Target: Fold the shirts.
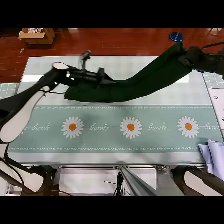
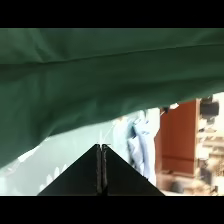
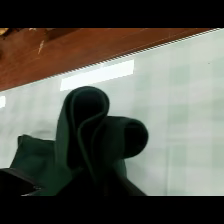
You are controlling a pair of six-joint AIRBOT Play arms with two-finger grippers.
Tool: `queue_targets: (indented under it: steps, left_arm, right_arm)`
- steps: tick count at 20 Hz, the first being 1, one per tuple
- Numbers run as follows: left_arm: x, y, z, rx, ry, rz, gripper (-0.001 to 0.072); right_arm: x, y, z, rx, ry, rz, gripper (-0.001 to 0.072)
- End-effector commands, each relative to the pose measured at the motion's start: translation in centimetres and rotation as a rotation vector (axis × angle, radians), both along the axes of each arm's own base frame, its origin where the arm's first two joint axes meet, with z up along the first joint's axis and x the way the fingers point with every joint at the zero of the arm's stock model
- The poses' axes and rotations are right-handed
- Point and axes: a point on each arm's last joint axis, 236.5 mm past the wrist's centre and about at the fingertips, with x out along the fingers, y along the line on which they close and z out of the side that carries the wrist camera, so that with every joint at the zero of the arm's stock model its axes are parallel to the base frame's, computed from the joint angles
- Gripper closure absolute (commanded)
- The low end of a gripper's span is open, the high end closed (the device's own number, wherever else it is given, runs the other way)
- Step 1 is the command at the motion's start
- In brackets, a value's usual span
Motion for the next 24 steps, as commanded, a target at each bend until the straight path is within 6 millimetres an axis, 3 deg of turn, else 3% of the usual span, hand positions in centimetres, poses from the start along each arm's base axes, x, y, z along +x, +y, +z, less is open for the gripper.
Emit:
queue_targets:
  steps: [1,5,11,14,18,19,21,24]
  left_arm:
    - [-1.1,-3.6,-1.2,0.04,-0.045,-0.013,0.0682]
    - [-2.0,-5.1,-3.2,0.052,-0.009,-0.027,0.0683]
    - [-5.1,-8.7,-6.0,0.061,0.047,-0.089,0.0682]
    - [-6.6,-11.6,-6.8,0.029,0.096,-0.076,0.0683]
    - [-10.8,-16.1,-8.4,-0.002,0.139,-0.124,0.0683]
    - [-11.4,-15.8,-8.9,0.009,0.132,-0.159,0.0684]
    - [-10.4,-13.3,-8.9,0.033,0.11,-0.198,0.0686]
    - [-4.4,-5.8,-6.2,0.067,0.028,-0.089,0.0688]
  right_arm:
    - [-2.9,1.0,1.9,0.006,0.021,0.029,0.0677]
    - [-5.3,1.0,3.3,-0.038,0.025,0.026,0.0677]
    - [-6.7,1.2,3.9,-0.034,0.042,0.021,0.0677]
    - [-7.2,1.8,4.0,-0.012,0.056,0.045,0.0677]
    - [-7.0,1.9,4.2,-0.003,0.048,0.042,0.0677]
    - [-6.9,1.7,4.2,-0.008,0.043,0.035,0.0677]
    - [-6.7,1.5,4.3,-0.012,0.032,0.027,0.0677]
    - [-6.6,1.5,4.3,-0.015,0.031,0.03,0.0677]
